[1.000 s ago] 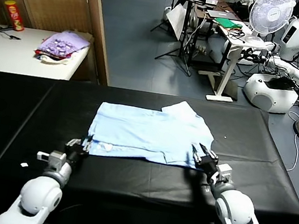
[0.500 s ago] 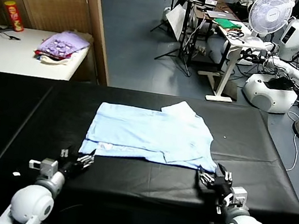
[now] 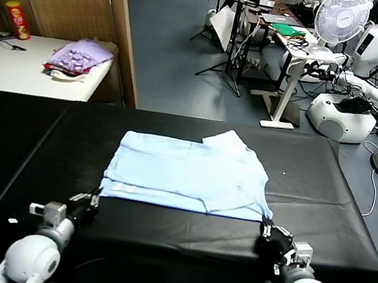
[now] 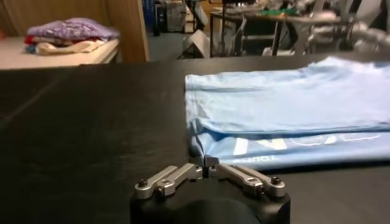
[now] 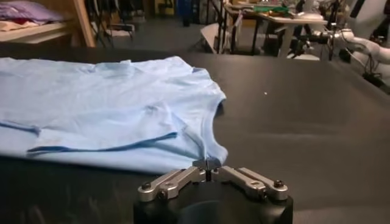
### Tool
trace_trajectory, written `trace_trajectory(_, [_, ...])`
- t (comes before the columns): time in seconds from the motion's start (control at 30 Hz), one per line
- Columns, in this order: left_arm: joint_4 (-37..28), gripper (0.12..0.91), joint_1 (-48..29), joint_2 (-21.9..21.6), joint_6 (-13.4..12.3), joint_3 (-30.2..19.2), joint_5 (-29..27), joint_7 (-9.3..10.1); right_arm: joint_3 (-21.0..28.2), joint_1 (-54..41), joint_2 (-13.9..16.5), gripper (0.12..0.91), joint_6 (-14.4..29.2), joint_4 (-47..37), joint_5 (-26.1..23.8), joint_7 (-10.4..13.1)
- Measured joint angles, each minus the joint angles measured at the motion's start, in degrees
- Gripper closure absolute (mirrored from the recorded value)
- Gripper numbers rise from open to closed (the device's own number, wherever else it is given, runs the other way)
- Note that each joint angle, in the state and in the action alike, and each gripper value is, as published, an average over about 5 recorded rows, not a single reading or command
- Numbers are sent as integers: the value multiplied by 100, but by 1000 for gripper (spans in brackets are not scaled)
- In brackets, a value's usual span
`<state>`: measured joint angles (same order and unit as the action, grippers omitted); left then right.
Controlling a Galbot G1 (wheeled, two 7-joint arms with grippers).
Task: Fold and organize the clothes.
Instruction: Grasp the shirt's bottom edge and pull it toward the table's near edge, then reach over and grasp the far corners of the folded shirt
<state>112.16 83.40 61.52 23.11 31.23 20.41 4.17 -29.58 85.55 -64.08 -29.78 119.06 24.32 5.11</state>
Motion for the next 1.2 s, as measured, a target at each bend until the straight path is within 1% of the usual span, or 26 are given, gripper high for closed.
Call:
trace_trajectory(0.1, [275, 902, 314, -167, 33, 115, -39, 3, -3, 176, -1, 903, -102, 182, -8, -24])
trace_trajectory(0.17, [479, 902, 549, -235, 74, 195, -37, 39, -12, 272, 20, 888, -176, 293, -7, -65])
trace_trajectory(0.2, [576, 898, 663, -250, 102, 234, -34, 70, -17, 312, 33, 864, -214, 352, -4, -84])
trace_trajectory(0.27, [763, 860, 884, -262, 162, 305, -24, 144, -33, 364, 63, 783, -300, 479, 25, -107])
trace_trajectory(0.3, [850, 824, 986, -264, 195, 337, -20, 183, -47, 377, 81, 733, -350, 549, 55, -109])
trace_trajectory(0.33, [932, 772, 1079, -265, 226, 369, -12, 218, -64, 379, 101, 666, -404, 625, 92, -102])
trace_trajectory(0.4, [1092, 673, 1235, -268, 296, 435, 7, 299, -113, 344, 150, 566, -535, 782, 173, -62])
trace_trajectory(0.43, [1165, 605, 1286, -269, 341, 469, 18, 334, -142, 309, 176, 499, -599, 853, 208, -31])
trace_trajectory(0.5, [1308, 505, 1340, -275, 452, 543, 67, 406, -185, 193, 226, 399, -683, 948, 244, 38])
trace_trajectory(0.53, [1371, 438, 1342, -282, 517, 583, 113, 435, -194, 100, 250, 342, -694, 957, 244, 67])
trace_trajectory(0.57, [1429, 388, 1332, -292, 592, 625, 182, 460, -188, -19, 274, 302, -687, 938, 234, 96])
trace_trajectory(0.63, [1507, 299, 1270, -324, 735, 713, 379, 477, -129, -338, 316, 249, -656, 802, 205, 143])
trace_trajectory(0.67, [1525, 269, 1216, -346, 790, 751, 510, 466, -78, -536, 332, 238, -642, 690, 199, 164])
trace_trajectory(0.77, [1491, 237, 921, -433, 907, 795, 946, 427, 200, -1287, 368, 229, -621, 202, 231, 212])
trace_trajectory(0.83, [1369, 233, 589, -513, 999, 731, 1268, 485, 471, -1885, 368, 228, -611, -219, 263, 236])
trace_trajectory(0.9, [1142, 233, 151, -610, 1125, 593, 1615, 597, 778, -2491, 336, 227, -591, -703, 288, 258])
trace_trajectory(0.97, [804, 232, -387, -719, 1280, 380, 1956, 690, 1081, -3062, 276, 227, -569, -1221, 319, 270])
trace_trajectory(1.03, [391, 232, -971, -801, 1410, 111, 2201, 720, 1362, -3593, 189, 227, -556, -1754, 344, 266])
trace_trajectory(1.2, [-758, 232, -2398, -821, 1540, -622, 2469, 651, 1918, -4686, -145, 227, -576, -3058, 350, 152])
